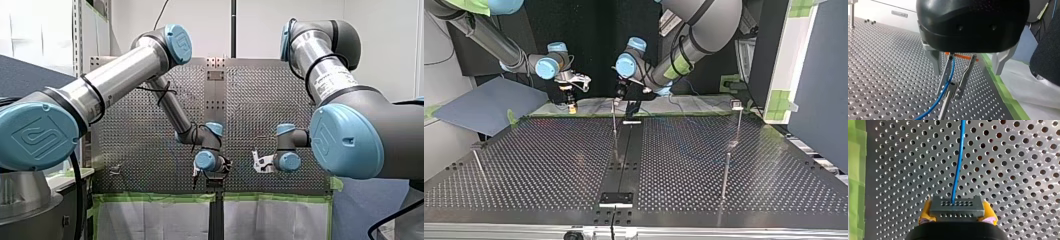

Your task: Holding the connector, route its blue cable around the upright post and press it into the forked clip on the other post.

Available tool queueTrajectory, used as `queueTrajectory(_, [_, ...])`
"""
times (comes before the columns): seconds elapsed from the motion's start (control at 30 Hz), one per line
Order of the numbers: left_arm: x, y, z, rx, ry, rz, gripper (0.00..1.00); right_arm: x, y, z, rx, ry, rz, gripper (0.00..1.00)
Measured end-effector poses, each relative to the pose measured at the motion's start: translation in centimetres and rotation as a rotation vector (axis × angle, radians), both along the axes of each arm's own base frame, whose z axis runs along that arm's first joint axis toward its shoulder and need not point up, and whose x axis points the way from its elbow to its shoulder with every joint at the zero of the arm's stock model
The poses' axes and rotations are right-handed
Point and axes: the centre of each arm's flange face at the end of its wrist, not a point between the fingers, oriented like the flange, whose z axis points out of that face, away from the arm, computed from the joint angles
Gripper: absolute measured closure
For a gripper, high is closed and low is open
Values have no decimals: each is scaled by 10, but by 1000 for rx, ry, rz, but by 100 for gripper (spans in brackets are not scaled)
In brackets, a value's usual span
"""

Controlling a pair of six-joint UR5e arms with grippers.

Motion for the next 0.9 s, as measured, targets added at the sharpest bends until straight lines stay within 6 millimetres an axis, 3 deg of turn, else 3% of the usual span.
queueTrajectory(0.67, [0, 1, 3, 6, 0, 16, 0, 0, 0, -1, 5, 1, -1, 100])
queueTrajectory(0.9, [-14, -2, 23, 4, -22, 9, 0, -1, 0, -1, 7, 2, -1, 100])
